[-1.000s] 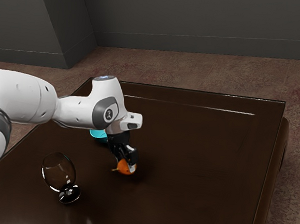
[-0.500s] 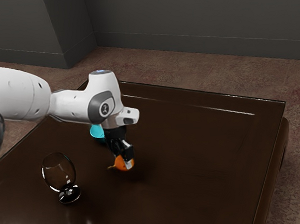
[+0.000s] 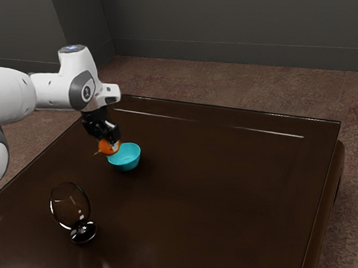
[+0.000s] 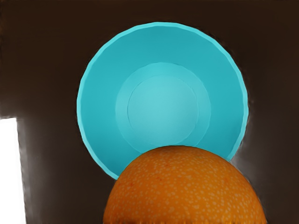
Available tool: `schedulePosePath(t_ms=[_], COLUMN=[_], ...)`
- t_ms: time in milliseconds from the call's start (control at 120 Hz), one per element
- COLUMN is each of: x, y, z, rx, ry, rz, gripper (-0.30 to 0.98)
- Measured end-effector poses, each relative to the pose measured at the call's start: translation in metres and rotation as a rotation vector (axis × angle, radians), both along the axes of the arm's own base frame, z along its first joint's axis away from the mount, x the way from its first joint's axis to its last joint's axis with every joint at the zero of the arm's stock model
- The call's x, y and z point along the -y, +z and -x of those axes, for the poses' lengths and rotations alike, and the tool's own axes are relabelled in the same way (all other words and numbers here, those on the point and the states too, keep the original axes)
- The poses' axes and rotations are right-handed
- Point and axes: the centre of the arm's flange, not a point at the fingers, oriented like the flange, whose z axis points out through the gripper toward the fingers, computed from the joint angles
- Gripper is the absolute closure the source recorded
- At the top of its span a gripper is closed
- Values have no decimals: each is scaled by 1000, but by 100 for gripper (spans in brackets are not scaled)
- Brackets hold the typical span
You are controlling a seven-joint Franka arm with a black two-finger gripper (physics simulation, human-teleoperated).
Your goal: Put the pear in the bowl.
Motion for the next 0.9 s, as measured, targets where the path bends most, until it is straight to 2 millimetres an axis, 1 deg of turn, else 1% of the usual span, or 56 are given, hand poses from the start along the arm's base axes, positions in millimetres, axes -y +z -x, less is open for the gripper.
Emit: schedulePosePath(t_ms=[50,108,175,233,267,333,375,483,608,667,708,775,817,900], x=[-2,3,5,7,7,8,9,10,11,14,21,36,54,82], y=[-8,-18,-24,-26,-27,-27,-27,-28,-24,-10,7,43,70,117], z=[-6,-13,-19,-20,-21,-21,-21,-20,-20,-19,-18,-13,-9,4], rx=[-5,-10,-11,-12,-12,-12,-12,-15,-12,2,16,45,68,106], ry=[6,2,3,6,8,11,11,3,-13,-26,-47,-92,-139,-213], rz=[-8,-15,-19,-17,-15,-2,9,29,37,38,36,27,11,-11], gripper=[79,79,80,77,69,44,34,21,12,9,7,5,4,3])
